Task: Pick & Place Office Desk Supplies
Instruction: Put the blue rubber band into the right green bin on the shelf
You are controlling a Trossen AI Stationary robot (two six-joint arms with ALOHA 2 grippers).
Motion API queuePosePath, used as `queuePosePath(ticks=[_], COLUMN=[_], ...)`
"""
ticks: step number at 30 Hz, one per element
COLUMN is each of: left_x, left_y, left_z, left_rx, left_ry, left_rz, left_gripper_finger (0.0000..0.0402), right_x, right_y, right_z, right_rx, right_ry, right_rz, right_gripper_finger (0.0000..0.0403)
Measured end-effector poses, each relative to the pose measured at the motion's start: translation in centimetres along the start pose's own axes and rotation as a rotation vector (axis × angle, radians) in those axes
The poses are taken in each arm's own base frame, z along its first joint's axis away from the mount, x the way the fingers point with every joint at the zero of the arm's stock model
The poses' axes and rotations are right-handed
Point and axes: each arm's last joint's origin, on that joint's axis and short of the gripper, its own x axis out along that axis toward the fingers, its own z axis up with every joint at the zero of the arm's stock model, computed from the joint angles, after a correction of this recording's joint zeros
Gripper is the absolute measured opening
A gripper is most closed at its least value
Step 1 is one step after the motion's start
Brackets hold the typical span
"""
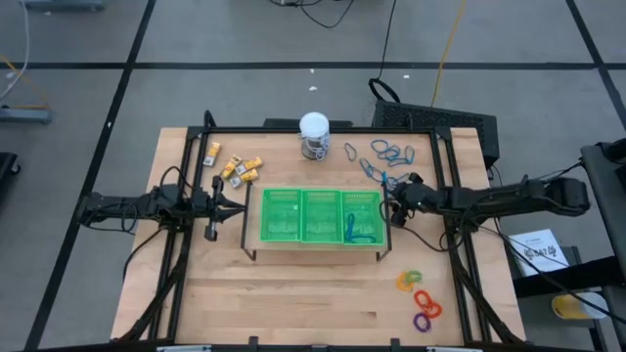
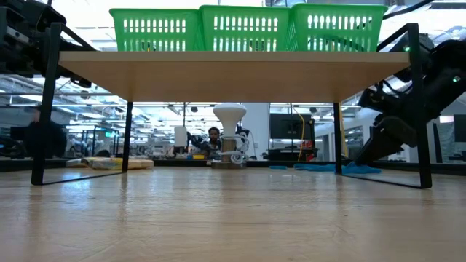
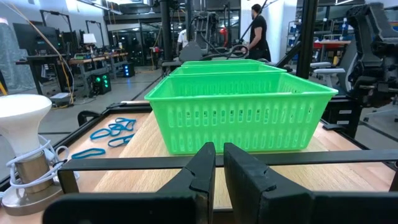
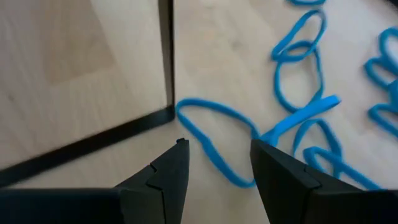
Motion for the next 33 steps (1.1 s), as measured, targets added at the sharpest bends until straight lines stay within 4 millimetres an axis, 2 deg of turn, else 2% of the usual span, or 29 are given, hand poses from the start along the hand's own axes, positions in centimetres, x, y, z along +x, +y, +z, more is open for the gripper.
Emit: queuePosePath(ticks=[10, 27, 33], left_x=[0.00, 0.00, 0.00], left_y=[0.00, 0.00, 0.00], left_z=[-0.01, 0.00, 0.00], left_rx=[0.000, 0.000, 0.000], left_ry=[0.001, 0.000, 0.000], left_rz=[0.000, 0.000, 0.000], left_gripper_finger=[0.0045, 0.0045, 0.0045], right_x=[0.87, 0.93, 0.85], right_y=[0.10, 0.09, -0.24], right_z=[-0.69, -0.86, -0.86], right_rx=[-0.023, -0.088, -0.109], right_ry=[0.082, 0.098, 0.087], right_rz=[-0.015, -0.018, -0.124], right_gripper_finger=[0.0149, 0.0007, 0.0003])
